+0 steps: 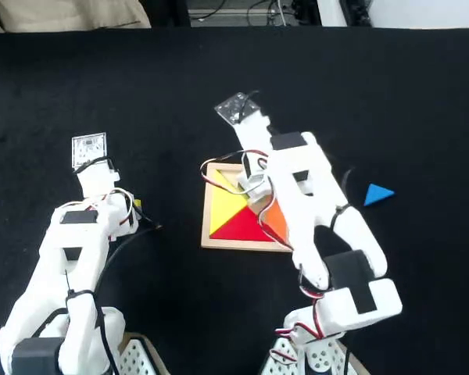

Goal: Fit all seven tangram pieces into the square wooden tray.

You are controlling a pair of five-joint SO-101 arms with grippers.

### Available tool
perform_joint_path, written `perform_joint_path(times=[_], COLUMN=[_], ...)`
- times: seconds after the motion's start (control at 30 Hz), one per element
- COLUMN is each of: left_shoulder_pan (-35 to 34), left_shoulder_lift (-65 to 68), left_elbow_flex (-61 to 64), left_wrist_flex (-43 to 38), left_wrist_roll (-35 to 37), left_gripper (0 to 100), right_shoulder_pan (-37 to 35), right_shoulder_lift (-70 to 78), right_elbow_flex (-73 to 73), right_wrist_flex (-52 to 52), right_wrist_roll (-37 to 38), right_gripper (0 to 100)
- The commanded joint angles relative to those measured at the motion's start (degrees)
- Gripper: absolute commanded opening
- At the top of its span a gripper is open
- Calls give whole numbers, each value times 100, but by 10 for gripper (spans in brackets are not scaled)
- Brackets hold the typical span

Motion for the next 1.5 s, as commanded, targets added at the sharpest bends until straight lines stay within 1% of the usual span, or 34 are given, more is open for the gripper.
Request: perform_joint_path(times=[0.0, 0.13, 0.3, 0.43, 0.53, 0.6, 1.1, 1.27, 1.47], left_shoulder_pan=[-4, -4, -4, -4, -4, -4, -22, -31, -31], left_shoulder_lift=[9, 9, 9, 9, 9, 9, 9, 9, 9], left_elbow_flex=[-347, -224, -224, -224, -224, -224, -224, -224, -224], left_wrist_flex=[-114, -378, -360, -360, -352, -352, -352, -352, -352], left_wrist_roll=[26, 26, 26, 26, 26, 26, 26, 26, 26], left_gripper=[191, 191, 191, 191, 191, 191, 191, 191, 191], right_shoulder_pan=[-88, -88, -132, -387, -466, -448, -431, -431, -457], right_shoulder_lift=[-40, -31, -31, -31, -31, -31, -31, -31, -31], right_elbow_flex=[-356, -321, -84, 13, 66, 101, 321, 444, 462], right_wrist_flex=[-105, -229, -519, -510, -510, -510, -501, -545, -545], right_wrist_roll=[185, 176, 176, 176, 176, 176, 167, 167, 167], right_gripper=[47, 47, 51, 55, 108, 124, 132, 242, 247])
